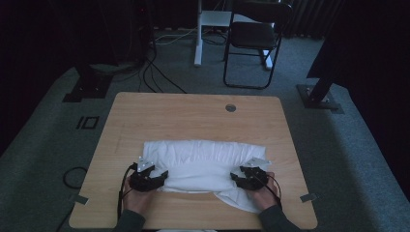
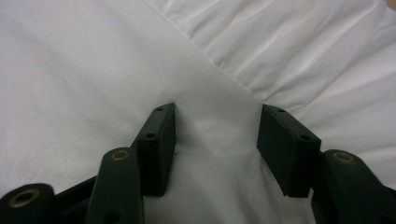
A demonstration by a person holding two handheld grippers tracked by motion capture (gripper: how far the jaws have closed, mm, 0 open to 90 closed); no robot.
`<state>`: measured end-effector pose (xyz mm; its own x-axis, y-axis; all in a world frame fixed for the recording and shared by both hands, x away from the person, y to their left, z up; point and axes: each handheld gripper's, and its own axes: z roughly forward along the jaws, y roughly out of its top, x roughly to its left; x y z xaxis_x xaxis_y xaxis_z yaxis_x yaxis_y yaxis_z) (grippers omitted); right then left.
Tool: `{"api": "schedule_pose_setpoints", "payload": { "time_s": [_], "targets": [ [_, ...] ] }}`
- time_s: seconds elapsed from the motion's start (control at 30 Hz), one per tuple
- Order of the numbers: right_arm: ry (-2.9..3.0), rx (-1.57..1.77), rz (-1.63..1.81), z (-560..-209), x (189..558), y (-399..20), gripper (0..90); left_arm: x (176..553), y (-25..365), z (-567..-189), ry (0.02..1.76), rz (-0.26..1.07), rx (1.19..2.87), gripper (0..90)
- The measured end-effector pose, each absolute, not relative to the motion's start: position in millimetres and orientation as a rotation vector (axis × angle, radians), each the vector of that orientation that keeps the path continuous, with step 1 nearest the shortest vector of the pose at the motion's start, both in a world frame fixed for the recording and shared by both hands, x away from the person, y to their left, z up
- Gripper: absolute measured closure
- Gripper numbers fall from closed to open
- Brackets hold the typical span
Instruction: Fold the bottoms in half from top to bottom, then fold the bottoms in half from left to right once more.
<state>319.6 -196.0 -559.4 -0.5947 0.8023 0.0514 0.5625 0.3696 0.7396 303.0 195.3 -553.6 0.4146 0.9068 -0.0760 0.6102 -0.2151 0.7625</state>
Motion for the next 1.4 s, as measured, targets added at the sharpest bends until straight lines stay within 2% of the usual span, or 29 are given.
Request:
{"api": "schedule_pose_setpoints", "payload": {
  "time_s": [0.13, 0.33, 0.4, 0.47, 0.5, 0.57, 0.83, 1.4],
  "targets": [
    [2.308, 1.186, 1.059, -560, 328, -194, 46.1, 308, 194, -553, 1.307, 0.526, 1.922, 34.0],
    [2.305, 1.199, 1.037, -559, 346, -189, 46.3, 317, 210, -537, 1.321, 0.536, 1.799, 13.4],
    [2.305, 1.200, 1.061, -559, 354, -187, 46.3, 321, 219, -531, 1.368, 0.569, 1.748, 9.8],
    [2.310, 1.197, 1.043, -558, 357, -185, 46.3, 330, 229, -530, 1.473, 0.620, 1.692, 9.8],
    [2.310, 1.197, 1.043, -558, 357, -185, 46.3, 330, 229, -530, 1.473, 0.620, 1.692, 9.8],
    [2.311, 1.206, 1.041, -558, 361, -184, 46.3, 337, 242, -535, 1.545, 0.568, 1.651, 10.0],
    [2.296, 1.211, 1.067, -559, 363, -185, 46.3, 347, 244, -553, 1.604, 0.538, 1.756, 10.9],
    [2.277, 1.213, 1.079, -561, 361, -185, 46.1, 346, 241, -556, 1.514, 0.488, 1.802, 14.8]
  ]
}}
